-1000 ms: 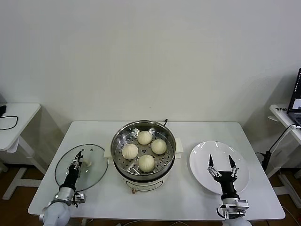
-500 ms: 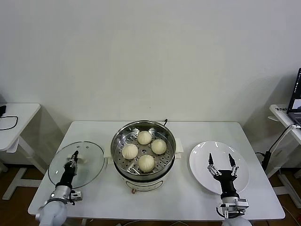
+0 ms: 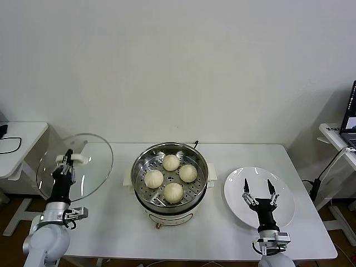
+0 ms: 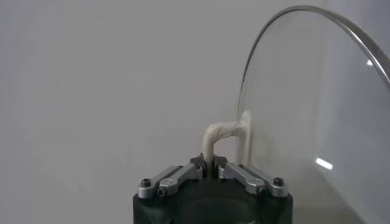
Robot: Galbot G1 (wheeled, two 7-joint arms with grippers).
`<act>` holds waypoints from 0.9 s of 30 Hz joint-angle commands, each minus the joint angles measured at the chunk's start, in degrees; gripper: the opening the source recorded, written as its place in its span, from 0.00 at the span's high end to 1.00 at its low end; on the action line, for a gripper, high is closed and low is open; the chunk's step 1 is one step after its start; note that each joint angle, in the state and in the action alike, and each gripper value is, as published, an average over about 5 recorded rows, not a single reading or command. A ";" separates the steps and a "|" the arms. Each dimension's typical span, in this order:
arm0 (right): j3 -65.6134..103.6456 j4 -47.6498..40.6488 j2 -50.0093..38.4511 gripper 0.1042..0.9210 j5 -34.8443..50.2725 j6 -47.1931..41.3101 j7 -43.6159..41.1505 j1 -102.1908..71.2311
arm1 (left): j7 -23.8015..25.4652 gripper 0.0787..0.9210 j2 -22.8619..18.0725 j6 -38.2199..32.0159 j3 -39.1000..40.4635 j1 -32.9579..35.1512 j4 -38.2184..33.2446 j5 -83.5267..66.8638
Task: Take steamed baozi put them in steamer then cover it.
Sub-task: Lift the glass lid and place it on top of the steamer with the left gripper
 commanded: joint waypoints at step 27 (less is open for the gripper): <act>0.49 -5.35 3.75 0.12 -2.64 -1.28 1.67 3.26 | 24.34 0.87 -16.28 28.12 43.83 -11.33 -5.73 26.93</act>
